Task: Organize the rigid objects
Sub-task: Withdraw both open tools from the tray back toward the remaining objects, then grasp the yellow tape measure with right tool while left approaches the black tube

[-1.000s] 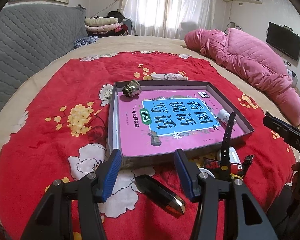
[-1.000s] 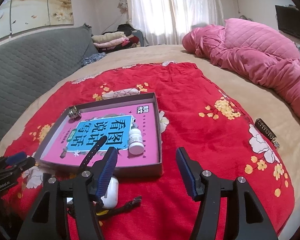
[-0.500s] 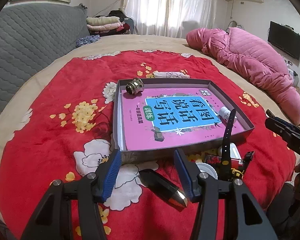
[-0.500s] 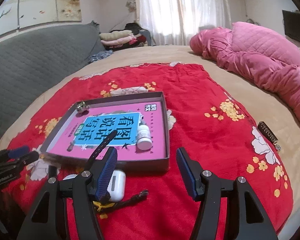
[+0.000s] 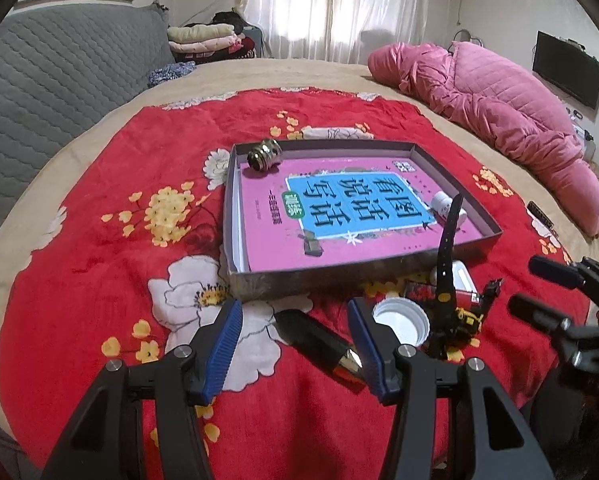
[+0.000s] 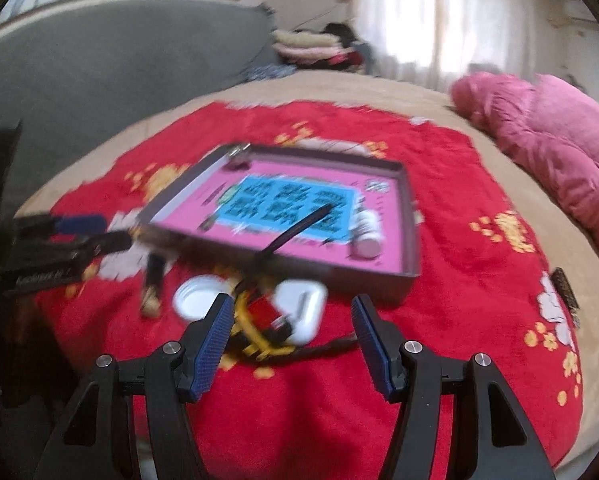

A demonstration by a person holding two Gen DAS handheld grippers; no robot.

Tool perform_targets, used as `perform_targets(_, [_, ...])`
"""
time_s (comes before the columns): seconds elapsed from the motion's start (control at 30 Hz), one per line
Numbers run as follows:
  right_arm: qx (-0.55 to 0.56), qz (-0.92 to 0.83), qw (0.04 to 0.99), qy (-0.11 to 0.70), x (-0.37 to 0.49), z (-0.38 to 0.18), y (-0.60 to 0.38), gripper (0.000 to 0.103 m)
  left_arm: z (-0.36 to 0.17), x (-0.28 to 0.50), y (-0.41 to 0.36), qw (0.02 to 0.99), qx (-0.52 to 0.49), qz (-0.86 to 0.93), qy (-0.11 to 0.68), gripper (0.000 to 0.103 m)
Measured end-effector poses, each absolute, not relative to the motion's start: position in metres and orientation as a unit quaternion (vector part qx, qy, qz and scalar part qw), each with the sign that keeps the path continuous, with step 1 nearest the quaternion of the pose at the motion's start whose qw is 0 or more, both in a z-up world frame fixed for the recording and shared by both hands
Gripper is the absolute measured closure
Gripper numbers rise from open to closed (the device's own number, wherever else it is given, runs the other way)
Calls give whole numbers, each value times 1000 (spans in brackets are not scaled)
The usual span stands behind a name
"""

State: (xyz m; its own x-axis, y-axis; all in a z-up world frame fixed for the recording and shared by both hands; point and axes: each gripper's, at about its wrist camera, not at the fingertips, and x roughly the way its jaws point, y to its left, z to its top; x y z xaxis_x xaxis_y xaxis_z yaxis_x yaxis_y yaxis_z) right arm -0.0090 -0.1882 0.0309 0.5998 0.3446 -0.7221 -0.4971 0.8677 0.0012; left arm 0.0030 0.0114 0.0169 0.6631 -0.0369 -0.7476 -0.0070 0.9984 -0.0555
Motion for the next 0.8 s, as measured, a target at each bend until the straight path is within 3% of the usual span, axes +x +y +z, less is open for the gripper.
perform_targets(0.3, [-120, 267, 866, 406, -12, 10, -176, 41, 12, -3, 12, 903, -34, -12, 428, 49])
perform_targets(0.8, [-128, 300, 843, 428, 0, -13, -173, 70, -8, 2, 8, 884, -36, -22, 466, 49])
